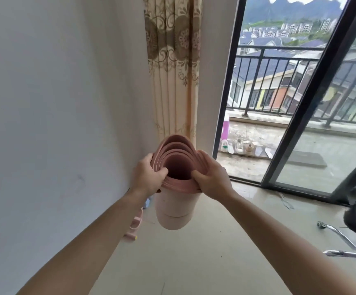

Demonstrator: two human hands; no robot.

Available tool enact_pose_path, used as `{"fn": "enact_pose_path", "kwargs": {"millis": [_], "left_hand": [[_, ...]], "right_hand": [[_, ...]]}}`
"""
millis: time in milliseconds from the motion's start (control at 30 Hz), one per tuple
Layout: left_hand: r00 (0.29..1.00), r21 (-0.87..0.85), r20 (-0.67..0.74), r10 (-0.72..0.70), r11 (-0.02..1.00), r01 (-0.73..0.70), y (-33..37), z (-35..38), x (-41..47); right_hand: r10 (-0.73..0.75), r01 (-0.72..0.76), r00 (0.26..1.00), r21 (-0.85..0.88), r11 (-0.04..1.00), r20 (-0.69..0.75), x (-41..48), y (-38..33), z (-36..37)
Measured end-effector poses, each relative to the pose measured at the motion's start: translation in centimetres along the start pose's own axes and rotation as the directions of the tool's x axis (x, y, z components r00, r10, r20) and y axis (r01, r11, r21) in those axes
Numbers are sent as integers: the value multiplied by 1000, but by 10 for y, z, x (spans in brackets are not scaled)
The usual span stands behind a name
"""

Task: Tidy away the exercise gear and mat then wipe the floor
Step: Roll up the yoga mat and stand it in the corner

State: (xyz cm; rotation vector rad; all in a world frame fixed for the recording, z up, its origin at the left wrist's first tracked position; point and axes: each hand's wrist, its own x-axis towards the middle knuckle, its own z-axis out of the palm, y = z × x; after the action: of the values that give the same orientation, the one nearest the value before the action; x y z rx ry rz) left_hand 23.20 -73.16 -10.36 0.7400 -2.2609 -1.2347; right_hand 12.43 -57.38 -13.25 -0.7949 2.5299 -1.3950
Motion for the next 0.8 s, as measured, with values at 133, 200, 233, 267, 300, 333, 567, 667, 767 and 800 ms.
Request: {"fn": "enact_pose_path", "kwargs": {"millis": [133, 200, 233, 267, 300, 333, 567, 667, 767, 800], "left_hand": [[997, -8, -54, -62, 998, 62, -23, 50, 119], [995, -7, -48, -90, 996, 90, -31, 64, 164], [993, -7, -46, -105, 995, 104, -35, 72, 189], [992, 6, -55, -115, 993, 115, -41, 82, 221], [989, 23, -71, -129, 991, 131, -45, 89, 252], [985, 39, -90, -146, 988, 150, -49, 94, 282], [919, -56, -208, -335, 942, 331, -92, 89, 443], [900, -81, -249, -359, 933, 350, -123, 85, 504], [877, -118, -249, -411, 911, 394, -167, 86, 562], [870, -131, -245, -427, 904, 407, -186, 85, 583]], "right_hand": [[-4, 3, 998, 11, 1000, 59, 134, 40, 19], [-29, 27, 997, 29, 999, 77, 183, 53, 24], [-36, 32, 995, 45, 998, 94, 210, 60, 28], [-36, 30, 992, 50, 998, 118, 243, 67, 31], [-30, 24, 989, 45, 999, 146, 277, 73, 35], [-31, 24, 984, 40, 999, 177, 310, 75, 39], [-62, 62, 925, 13, 998, 374, 503, 55, 94], [-60, 58, 900, 18, 998, 431, 575, 57, 138], [-10, 6, 877, 8, 1000, 480, 640, 68, 189], [9, -7, 868, -7, 1000, 496, 660, 72, 209]]}}
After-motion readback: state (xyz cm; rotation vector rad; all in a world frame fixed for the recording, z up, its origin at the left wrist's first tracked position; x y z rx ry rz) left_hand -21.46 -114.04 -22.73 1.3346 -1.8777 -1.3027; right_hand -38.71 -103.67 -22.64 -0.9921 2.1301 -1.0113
